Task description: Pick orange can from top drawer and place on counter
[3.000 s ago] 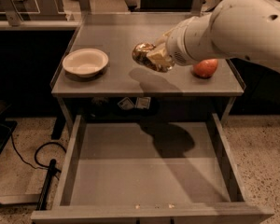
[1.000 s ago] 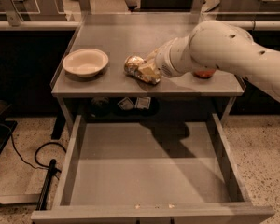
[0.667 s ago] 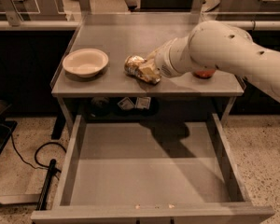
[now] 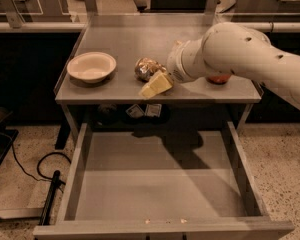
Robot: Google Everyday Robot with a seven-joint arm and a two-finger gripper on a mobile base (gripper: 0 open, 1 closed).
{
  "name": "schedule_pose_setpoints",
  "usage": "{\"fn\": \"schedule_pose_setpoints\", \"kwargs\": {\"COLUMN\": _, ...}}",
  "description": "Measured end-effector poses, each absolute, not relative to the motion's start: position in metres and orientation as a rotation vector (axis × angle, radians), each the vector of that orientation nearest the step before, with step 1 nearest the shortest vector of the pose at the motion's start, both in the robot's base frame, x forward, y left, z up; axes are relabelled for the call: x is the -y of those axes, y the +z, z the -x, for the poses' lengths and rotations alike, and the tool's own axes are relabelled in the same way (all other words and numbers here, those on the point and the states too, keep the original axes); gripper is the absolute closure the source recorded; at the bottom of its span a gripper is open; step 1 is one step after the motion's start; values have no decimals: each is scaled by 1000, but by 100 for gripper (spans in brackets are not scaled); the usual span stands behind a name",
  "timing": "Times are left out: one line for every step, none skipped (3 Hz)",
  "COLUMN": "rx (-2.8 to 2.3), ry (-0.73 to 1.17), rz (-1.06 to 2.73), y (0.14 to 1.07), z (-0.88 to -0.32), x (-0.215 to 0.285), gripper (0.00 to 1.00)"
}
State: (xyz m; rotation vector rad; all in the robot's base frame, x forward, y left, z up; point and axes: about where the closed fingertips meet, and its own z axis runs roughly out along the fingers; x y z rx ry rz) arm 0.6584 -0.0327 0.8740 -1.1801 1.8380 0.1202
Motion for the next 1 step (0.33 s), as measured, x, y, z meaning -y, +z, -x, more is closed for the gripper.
{"fn": "schedule_pose_setpoints", "kwargs": {"rx": -1838, "ry": 120, "rz": 1180, "y": 874, "z": -658, "x": 33, "gripper": 0}}
